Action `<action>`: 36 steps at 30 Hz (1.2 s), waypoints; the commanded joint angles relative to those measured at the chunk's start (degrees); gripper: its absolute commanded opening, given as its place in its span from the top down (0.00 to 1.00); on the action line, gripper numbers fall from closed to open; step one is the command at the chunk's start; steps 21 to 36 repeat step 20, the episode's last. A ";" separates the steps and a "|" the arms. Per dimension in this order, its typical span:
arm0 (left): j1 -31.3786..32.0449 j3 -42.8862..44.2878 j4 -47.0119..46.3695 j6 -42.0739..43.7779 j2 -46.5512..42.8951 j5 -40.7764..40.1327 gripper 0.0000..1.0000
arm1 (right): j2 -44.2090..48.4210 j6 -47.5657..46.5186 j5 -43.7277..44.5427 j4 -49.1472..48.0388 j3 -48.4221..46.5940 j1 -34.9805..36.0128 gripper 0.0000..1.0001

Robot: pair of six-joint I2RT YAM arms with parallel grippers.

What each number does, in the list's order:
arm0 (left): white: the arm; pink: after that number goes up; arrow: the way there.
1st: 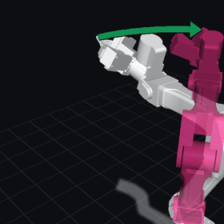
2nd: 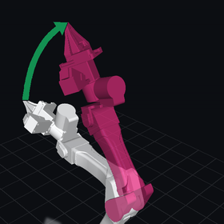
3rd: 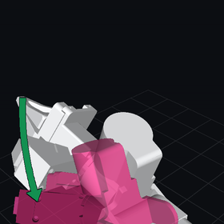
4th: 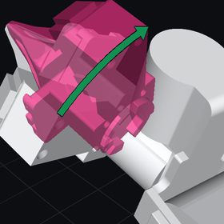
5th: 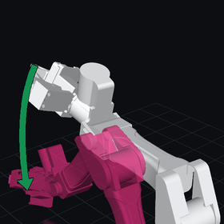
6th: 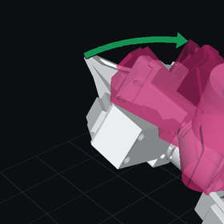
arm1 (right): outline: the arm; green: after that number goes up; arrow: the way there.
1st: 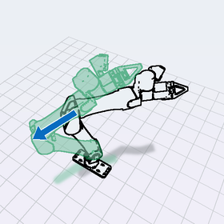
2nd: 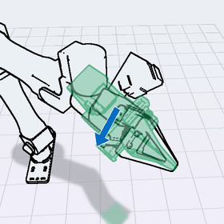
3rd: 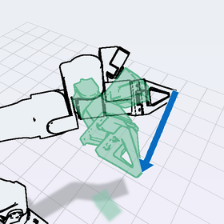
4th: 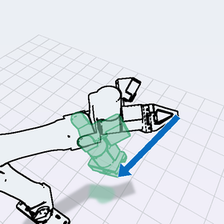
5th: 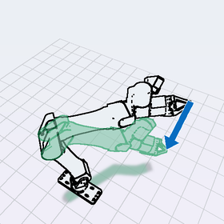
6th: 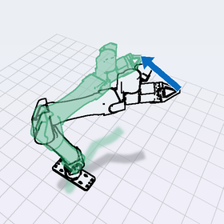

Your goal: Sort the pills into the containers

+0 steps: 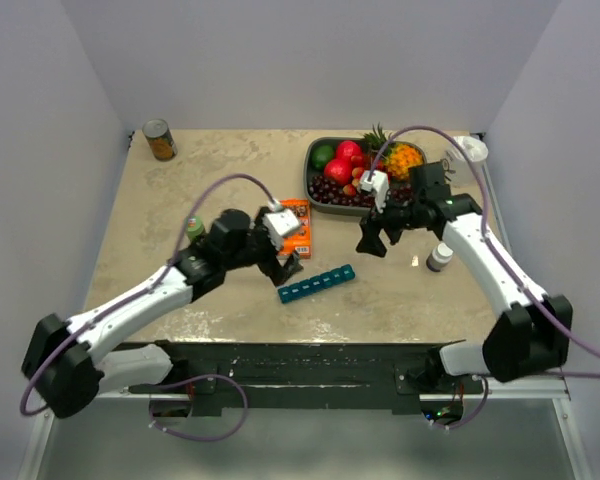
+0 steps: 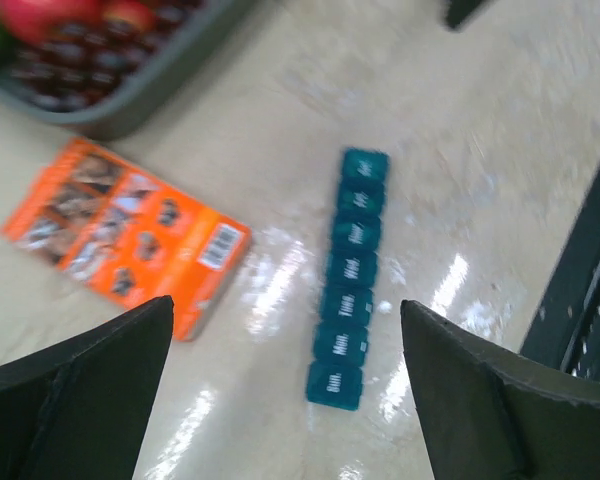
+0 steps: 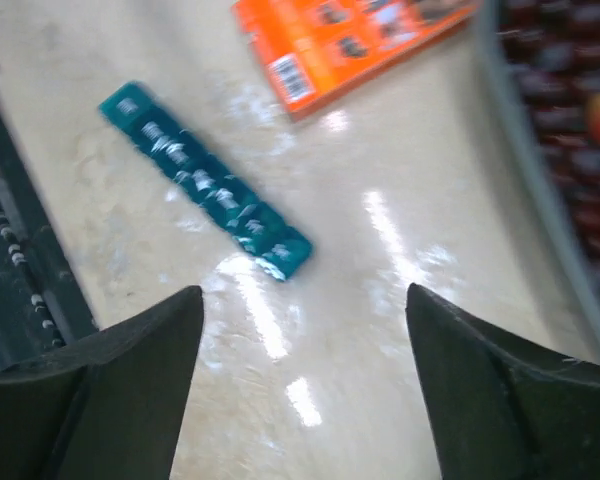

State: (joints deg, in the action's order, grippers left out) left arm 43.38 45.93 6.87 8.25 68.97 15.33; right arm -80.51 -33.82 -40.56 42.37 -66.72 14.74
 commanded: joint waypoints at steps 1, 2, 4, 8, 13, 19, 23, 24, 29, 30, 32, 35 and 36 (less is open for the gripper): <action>-8.56 -1.72 -5.29 -17.00 -11.65 -0.47 0.01 | 12.90 8.46 11.97 -8.51 -0.61 -3.14 0.01; -9.53 -1.98 -5.12 -18.34 -14.62 -0.65 0.01 | 15.18 11.73 14.60 -11.58 1.31 -3.84 0.01; -10.94 -1.99 -4.07 -20.45 -17.19 -0.48 0.01 | 19.31 21.63 24.01 -18.01 2.55 -3.84 0.01; -11.12 -2.25 -1.61 -22.93 -24.38 -3.10 0.01 | 20.83 30.91 33.87 -16.45 -1.03 -3.76 0.01; -11.03 -3.48 1.29 -23.46 -29.94 -6.19 0.01 | 23.55 28.04 34.14 -11.09 -5.87 -3.84 0.01; -11.03 -2.52 4.46 -22.23 -31.00 -6.02 0.01 | 24.00 24.94 31.77 -11.51 -6.67 -4.28 0.01; -11.12 -2.25 4.90 -21.79 -31.44 -6.45 0.01 | 23.91 24.51 31.33 -11.96 -6.76 -4.54 0.01; -11.12 -2.25 4.90 -21.79 -31.44 -6.45 0.01 | 23.91 24.51 31.33 -11.96 -6.76 -4.54 0.01; -11.12 -2.25 4.90 -21.79 -31.44 -6.45 0.01 | 23.91 24.51 31.33 -11.96 -6.76 -4.54 0.01; -11.12 -2.25 4.90 -21.79 -31.44 -6.45 0.01 | 23.91 24.51 31.33 -11.96 -6.76 -4.54 0.01; -11.12 -2.25 4.90 -21.79 -31.44 -6.45 0.01 | 23.91 24.51 31.33 -11.96 -6.76 -4.54 0.01; -11.12 -2.25 4.90 -21.79 -31.44 -6.45 0.01 | 23.91 24.51 31.33 -11.96 -6.76 -4.54 0.01; -11.12 -2.25 4.90 -21.79 -31.44 -6.45 0.01 | 23.91 24.51 31.33 -11.96 -6.76 -4.54 0.01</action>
